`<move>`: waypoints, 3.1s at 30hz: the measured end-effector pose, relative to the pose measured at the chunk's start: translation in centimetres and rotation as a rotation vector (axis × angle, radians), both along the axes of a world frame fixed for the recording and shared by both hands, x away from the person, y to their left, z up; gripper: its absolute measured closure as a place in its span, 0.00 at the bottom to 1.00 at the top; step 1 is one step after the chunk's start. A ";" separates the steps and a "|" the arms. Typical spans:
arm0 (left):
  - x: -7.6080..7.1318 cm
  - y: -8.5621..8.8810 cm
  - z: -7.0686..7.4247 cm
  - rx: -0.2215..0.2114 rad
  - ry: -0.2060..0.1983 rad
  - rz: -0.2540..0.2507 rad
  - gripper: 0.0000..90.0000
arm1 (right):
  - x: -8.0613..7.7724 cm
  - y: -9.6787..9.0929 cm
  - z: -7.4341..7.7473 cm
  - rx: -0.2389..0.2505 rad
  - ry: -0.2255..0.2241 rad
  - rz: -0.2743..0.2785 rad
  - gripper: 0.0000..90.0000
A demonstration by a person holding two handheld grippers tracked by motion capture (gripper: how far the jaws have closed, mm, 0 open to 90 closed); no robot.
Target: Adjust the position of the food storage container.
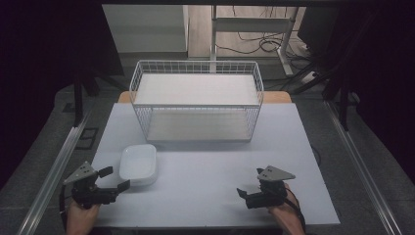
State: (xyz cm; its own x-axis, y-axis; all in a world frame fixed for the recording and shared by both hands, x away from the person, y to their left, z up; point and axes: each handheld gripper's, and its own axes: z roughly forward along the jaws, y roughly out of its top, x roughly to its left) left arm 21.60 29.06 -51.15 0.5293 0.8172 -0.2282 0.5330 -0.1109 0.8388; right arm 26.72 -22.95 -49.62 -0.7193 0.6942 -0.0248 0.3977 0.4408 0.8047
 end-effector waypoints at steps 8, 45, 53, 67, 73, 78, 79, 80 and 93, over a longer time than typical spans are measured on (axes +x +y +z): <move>0.4 -0.1 -0.6 0.028 0.036 -0.005 0.04 | 0.9 -0.3 -0.5 0.032 -0.001 -0.027 0.00; 3.0 3.0 -0.7 0.030 0.106 0.180 0.92 | 1.2 0.8 -1.6 -0.019 0.033 -0.056 0.00; 5.6 3.2 -1.0 -0.003 0.115 0.220 1.00 | 1.3 1.0 -1.5 -0.017 0.048 -0.067 0.00; 9.4 1.8 -0.9 -0.005 0.132 0.214 1.00 | 1.3 1.3 -1.3 -0.040 0.091 -0.049 0.00; 10.6 -0.4 -0.7 0.006 0.141 0.153 1.00 | 1.3 1.3 -1.3 -0.055 0.106 -0.047 0.03; 11.4 -2.3 -0.5 0.016 0.147 0.089 1.00 | 1.4 1.2 -1.2 -0.043 0.108 -0.052 0.08; 11.6 -2.7 -0.4 0.016 0.148 0.077 1.00 | 1.4 1.1 -1.1 -0.038 0.106 -0.052 0.09; 11.7 -3.0 -0.4 0.018 0.147 0.068 1.00 | 1.4 1.1 -1.1 -0.036 0.105 -0.051 0.10; 12.4 -6.8 0.5 0.043 0.117 -0.013 1.00 | 1.1 1.2 -0.7 -0.056 0.116 -0.018 0.26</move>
